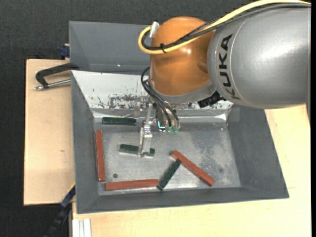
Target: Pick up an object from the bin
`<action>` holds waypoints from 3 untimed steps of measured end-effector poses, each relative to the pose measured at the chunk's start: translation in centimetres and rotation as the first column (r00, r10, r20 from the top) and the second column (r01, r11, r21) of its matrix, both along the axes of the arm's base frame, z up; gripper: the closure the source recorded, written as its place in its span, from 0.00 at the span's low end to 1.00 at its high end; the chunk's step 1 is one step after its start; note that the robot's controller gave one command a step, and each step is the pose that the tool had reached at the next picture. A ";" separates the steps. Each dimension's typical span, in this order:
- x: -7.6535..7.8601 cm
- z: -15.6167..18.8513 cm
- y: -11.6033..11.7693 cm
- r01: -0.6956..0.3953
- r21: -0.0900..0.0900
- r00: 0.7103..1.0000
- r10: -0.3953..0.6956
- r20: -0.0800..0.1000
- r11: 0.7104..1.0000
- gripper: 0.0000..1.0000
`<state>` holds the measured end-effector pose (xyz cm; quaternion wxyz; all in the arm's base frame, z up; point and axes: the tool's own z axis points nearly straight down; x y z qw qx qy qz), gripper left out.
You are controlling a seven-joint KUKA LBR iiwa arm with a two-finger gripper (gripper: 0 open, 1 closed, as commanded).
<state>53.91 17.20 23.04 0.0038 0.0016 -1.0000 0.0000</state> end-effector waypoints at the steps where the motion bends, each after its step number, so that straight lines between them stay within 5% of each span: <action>1: 0.2 0.5 -0.1 0.002 0.002 1.000 -0.002 0.009 1.000 0.00; 2: -1.0 -16.2 -2.8 -0.209 0.002 0.978 0.209 0.005 0.978 1.00; 3: -0.8 -16.0 -2.8 -0.207 0.002 0.978 0.207 0.009 0.978 0.00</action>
Offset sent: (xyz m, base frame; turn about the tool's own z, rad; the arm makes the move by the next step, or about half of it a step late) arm -0.0090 -0.0288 -0.1604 -0.2095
